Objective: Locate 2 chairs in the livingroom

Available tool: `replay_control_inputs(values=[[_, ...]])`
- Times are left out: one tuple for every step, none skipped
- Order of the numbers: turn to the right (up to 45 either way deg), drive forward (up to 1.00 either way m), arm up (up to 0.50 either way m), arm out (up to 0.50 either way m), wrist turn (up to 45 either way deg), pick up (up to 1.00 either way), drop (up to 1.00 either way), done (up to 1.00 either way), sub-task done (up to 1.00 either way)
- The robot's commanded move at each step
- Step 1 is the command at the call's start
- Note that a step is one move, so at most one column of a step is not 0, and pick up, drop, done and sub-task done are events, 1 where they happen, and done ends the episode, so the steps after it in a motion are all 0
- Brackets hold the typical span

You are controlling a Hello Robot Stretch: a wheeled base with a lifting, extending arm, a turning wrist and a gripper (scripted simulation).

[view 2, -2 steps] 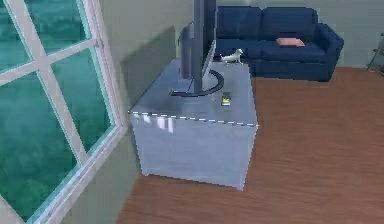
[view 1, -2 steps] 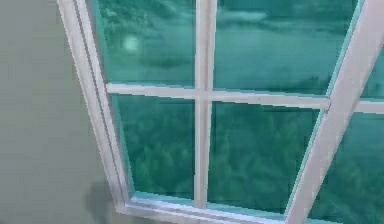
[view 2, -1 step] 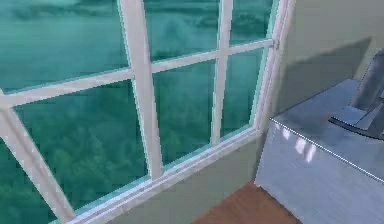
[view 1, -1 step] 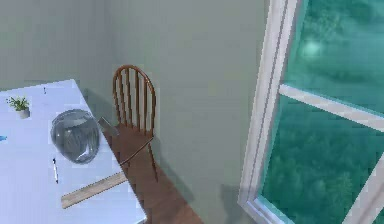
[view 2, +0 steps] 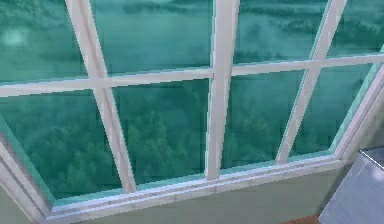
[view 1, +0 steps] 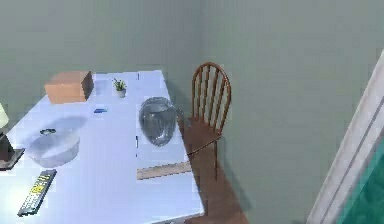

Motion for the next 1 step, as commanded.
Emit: replay_control_inputs(values=[[0.0,0.0,0.0,0.0,0.0,0.0,0.0,1.0,0.0]])
